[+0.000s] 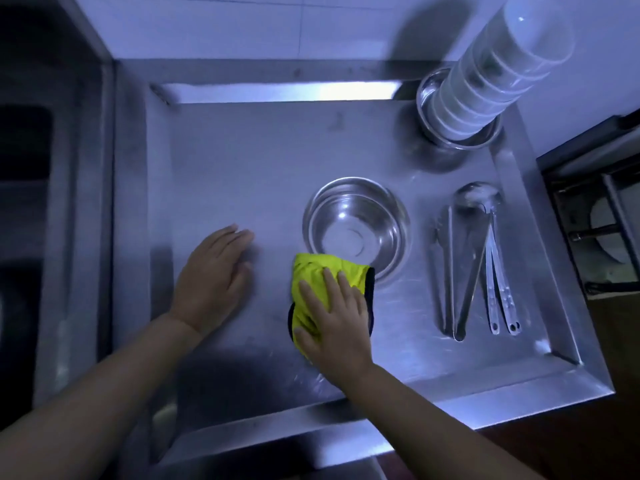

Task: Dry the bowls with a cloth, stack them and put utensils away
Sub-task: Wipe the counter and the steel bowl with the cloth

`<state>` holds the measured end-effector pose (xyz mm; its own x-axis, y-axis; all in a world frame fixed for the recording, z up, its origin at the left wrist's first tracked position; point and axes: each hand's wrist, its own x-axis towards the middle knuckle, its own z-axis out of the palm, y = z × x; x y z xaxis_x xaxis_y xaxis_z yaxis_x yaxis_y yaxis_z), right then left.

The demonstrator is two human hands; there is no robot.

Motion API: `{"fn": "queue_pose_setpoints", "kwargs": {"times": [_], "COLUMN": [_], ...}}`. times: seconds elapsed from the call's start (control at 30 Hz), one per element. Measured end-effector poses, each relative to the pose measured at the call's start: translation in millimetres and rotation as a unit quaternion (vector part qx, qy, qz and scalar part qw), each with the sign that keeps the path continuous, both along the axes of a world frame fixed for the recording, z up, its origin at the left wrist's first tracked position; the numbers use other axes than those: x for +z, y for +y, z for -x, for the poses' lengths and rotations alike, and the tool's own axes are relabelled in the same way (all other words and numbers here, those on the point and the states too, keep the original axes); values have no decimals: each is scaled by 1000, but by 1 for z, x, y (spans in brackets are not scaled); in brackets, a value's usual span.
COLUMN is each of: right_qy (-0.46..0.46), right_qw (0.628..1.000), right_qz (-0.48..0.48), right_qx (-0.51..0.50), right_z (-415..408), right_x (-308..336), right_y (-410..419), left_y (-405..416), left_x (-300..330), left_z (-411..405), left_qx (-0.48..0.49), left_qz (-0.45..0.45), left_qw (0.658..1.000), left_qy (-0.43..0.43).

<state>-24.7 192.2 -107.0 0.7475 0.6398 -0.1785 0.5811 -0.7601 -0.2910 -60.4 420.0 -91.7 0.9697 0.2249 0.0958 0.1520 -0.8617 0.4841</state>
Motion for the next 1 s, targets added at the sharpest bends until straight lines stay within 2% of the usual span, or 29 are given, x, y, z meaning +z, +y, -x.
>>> {"fn": "queue_pose_setpoints", "kwargs": {"times": [0.1, 0.17, 0.33, 0.53, 0.6, 0.77, 0.9, 1.0], "right_qy": [-27, -38, -73, -23, -22, -62, -40, -37], "right_qw": [997, 996, 997, 999, 999, 992, 986, 975], "right_qz": [-30, -25, -14, 24, 26, -16, -56, -51], "right_qx": [71, 78, 20, -37, -30, 106, 149, 212], "right_z": [-7, -27, -102, -153, -139, -41, 34, 46], "right_x": [-10, -17, -27, -15, -13, -19, -19, -19], "right_y": [48, 82, 147, 195, 205, 205, 169, 130], "left_y": [8, 15, 44, 85, 92, 92, 85, 75], "left_x": [3, 1, 7, 26, 29, 30, 29, 33], "left_z": [24, 38, 63, 91, 100, 114, 119, 121], "left_qx": [64, 87, 59, 60, 71, 91, 71, 56], "left_qz": [25, 33, 10, -48, -57, -43, -35, -23], "left_qw": [998, 996, 998, 997, 996, 995, 997, 998], "left_qy": [-1, -3, -1, 0, 1, -14, -9, 9]}}
